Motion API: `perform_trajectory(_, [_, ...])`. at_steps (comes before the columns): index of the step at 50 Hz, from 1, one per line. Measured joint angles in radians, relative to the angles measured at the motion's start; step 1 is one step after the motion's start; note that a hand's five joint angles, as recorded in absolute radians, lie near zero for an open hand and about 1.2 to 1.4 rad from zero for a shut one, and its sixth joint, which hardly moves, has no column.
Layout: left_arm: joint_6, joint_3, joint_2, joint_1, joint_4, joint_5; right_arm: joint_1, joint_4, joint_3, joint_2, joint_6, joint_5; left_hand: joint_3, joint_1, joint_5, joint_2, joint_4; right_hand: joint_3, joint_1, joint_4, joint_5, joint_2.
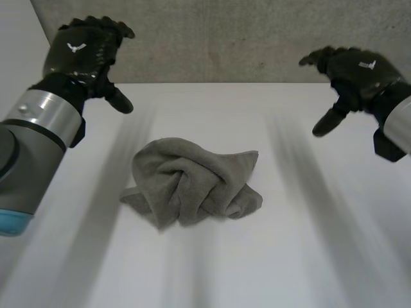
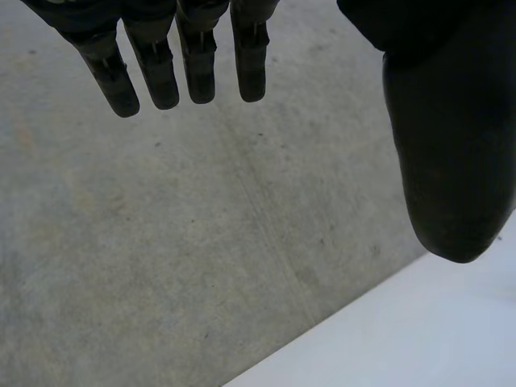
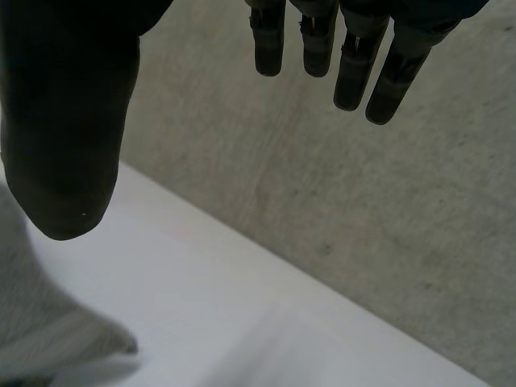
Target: Fold the towel.
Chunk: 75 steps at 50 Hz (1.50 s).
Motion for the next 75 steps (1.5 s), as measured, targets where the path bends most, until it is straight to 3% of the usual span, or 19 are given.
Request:
perform_trajectory(7, [-0.109,0.074,-0.026,0.039,-0.181,-0.025,-0.001,0.06,-0.084,0.003,0.055,0.05,0.0,-0.02,-0.007,-0.016,0.0,0.0,0.0,0.0,0.0,0.0])
perform_trajectory(14, [-0.125,0.116,-0.068,0.07,-0.302,-0.031,0.003,0.075,-0.097,0.01,0.062,0.098,0.0,-0.02,-0.009,-0.02,0.0,0.0,0.0,0.0,0.0,0.0])
perform_trajectory(52, [-0.124,0.106,-0.05,0.083,-0.304,-0.025,0.01,0.079,-0.087,0.03,0.047,0.201,0.0,-0.019,-0.009,-0.02,0.0,0.0,0.0,0.0,0.0,0.0])
perform_trajectory(58, [-0.122,0.092,-0.068,0.085,-0.295,-0.019,0.013,0.08,-0.084,0.035,0.051,0.152,0.0,-0.019,-0.009,-0.02,0.0,0.0,0.0,0.0,0.0,0.0])
perform_trajectory(66, [-0.114,0.081,-0.179,0.091,-0.216,-0.013,0.028,0.079,-0.084,0.122,0.049,-0.021,0.0,-0.019,-0.009,-0.02,0.0,0.0,0.0,0.0,0.0,0.0])
perform_trajectory(68, [-0.111,0.081,-0.235,0.092,-0.163,-0.012,0.055,0.076,-0.101,0.196,0.048,-0.07,0.0,-0.019,-0.009,-0.02,0.0,0.0,0.0,0.0,0.0,0.0])
perform_trajectory(75, [-0.097,0.106,-0.413,0.091,-0.009,-0.008,0.182,0.066,-0.229,0.451,0.052,-0.109,0.0,-0.019,-0.009,-0.02,0.0,0.0,0.0,0.0,0.0,0.0])
